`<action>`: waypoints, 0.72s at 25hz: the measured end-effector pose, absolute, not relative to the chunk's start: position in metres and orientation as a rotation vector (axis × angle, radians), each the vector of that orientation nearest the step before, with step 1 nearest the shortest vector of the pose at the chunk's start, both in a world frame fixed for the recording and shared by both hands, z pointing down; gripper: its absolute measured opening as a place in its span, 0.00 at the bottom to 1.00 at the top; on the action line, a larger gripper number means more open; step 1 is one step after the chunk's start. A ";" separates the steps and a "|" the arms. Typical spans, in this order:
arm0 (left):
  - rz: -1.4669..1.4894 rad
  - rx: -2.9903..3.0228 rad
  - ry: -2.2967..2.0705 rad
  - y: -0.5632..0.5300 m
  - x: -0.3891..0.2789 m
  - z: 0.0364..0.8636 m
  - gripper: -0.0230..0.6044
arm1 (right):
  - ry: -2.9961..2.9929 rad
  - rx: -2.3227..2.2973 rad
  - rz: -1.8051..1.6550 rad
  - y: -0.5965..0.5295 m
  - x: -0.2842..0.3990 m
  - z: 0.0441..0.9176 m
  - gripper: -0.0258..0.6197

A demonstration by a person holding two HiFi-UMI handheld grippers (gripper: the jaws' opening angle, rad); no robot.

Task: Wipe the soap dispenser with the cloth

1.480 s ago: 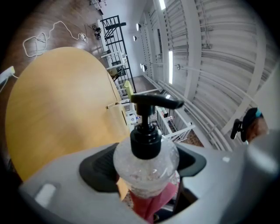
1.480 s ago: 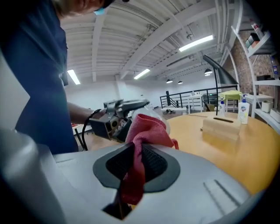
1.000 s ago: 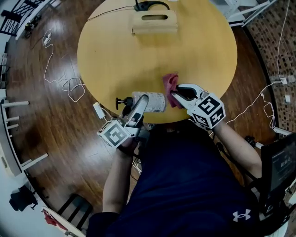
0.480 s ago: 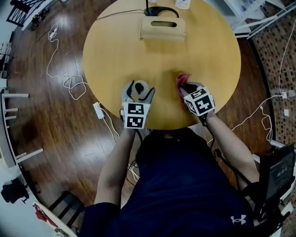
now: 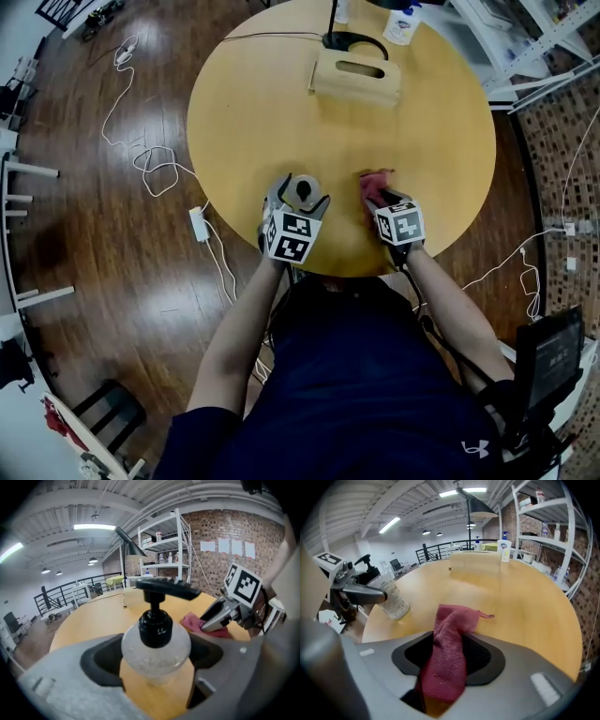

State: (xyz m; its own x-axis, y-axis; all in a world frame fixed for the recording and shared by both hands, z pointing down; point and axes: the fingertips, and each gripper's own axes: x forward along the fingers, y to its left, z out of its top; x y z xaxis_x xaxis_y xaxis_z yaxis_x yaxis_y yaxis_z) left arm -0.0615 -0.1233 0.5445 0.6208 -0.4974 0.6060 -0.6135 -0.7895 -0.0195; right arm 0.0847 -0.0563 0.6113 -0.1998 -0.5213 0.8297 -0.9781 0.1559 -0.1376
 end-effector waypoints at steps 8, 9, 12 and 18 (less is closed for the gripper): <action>0.638 2.484 -0.880 -0.078 -0.153 0.516 0.71 | -1.911 1.612 0.996 -0.014 0.091 0.552 0.44; 0.609 2.465 -0.870 -0.068 -0.163 0.511 0.69 | -1.907 1.651 1.027 -0.004 0.093 0.545 0.42; 0.533 2.443 -0.835 -0.042 -0.183 0.512 0.51 | -1.906 1.737 1.137 0.028 0.090 0.527 0.17; 0.501 2.403 -0.673 0.006 -0.150 0.490 0.04 | -2.052 1.591 1.082 0.070 0.032 0.510 0.05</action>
State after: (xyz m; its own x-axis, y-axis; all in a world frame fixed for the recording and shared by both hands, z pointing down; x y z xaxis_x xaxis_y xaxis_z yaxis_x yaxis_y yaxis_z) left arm -0.1502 0.0062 0.4896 0.8015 -0.3459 0.4878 -0.5667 -0.6997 0.4351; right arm 0.0319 0.0701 0.5105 -0.3235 -0.6791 0.6589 -0.9273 0.0891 -0.3635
